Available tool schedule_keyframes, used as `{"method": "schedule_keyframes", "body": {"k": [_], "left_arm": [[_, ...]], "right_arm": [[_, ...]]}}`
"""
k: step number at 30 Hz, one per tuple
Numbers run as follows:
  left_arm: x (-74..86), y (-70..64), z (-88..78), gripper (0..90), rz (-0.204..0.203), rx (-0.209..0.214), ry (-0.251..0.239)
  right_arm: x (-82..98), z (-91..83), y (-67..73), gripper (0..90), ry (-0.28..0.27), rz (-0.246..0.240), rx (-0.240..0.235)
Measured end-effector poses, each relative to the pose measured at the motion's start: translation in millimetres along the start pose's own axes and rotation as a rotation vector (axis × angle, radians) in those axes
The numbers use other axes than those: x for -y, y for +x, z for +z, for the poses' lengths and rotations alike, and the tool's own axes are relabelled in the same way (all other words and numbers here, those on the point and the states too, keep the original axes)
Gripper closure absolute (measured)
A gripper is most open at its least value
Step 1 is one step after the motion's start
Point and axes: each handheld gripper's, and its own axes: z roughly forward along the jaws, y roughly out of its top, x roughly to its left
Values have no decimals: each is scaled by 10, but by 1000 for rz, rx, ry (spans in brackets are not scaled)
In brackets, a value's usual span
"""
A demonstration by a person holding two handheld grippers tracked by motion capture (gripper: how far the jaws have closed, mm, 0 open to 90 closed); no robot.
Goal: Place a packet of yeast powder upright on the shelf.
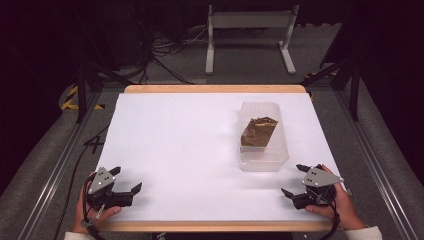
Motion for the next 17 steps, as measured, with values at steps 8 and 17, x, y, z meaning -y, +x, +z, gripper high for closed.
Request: {"method": "schedule_keyframes", "body": {"k": [8,17], "left_arm": [[-8,-11,9,64,3,3,1],[-14,-17,28,64,7,4,10]], "right_arm": [[4,-4,-6,85,0,4,2],[8,-9,-18,84,-5,5,3]]}}
